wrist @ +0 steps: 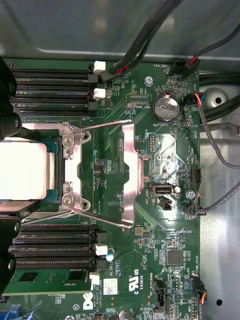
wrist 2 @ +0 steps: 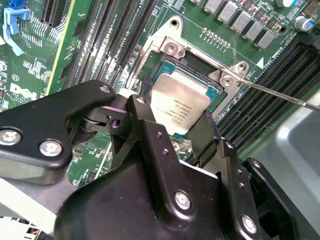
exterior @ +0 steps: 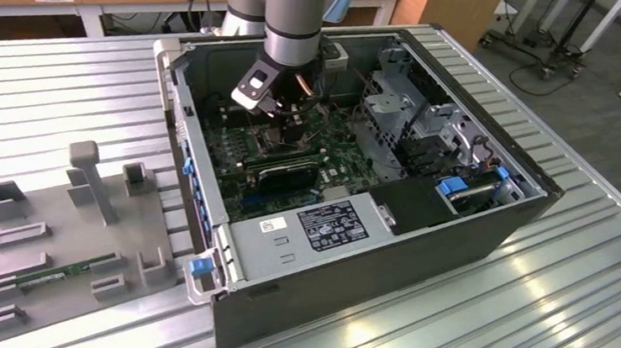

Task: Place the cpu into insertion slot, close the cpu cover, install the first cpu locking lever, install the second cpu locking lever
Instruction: 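Place the cpu into insertion slot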

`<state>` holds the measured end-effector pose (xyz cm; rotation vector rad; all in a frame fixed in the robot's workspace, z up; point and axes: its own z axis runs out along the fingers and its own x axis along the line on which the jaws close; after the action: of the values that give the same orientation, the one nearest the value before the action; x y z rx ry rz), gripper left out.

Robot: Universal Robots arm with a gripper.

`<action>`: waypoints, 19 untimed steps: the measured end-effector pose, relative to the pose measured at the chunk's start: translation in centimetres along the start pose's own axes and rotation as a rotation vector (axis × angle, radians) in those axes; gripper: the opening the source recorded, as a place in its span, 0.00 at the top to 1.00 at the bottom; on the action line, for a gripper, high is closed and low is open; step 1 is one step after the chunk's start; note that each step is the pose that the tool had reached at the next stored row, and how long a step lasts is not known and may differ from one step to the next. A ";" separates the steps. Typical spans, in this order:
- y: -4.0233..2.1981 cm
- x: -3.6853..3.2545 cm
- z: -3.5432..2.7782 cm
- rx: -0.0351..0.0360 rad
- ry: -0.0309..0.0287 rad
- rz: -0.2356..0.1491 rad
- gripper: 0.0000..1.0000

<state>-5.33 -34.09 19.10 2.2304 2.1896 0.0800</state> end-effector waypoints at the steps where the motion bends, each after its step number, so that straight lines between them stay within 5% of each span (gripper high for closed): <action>1: 0.00 0.00 0.00 -0.0001 0.0001 0.000 0.46; 10: 0.00 0.00 -0.09 0.0001 -0.0002 0.000 0.39; 19: 0.07 0.04 -1.44 -0.0001 0.0001 0.000 0.39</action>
<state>-5.33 -34.09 20.54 2.2304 2.1896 0.0802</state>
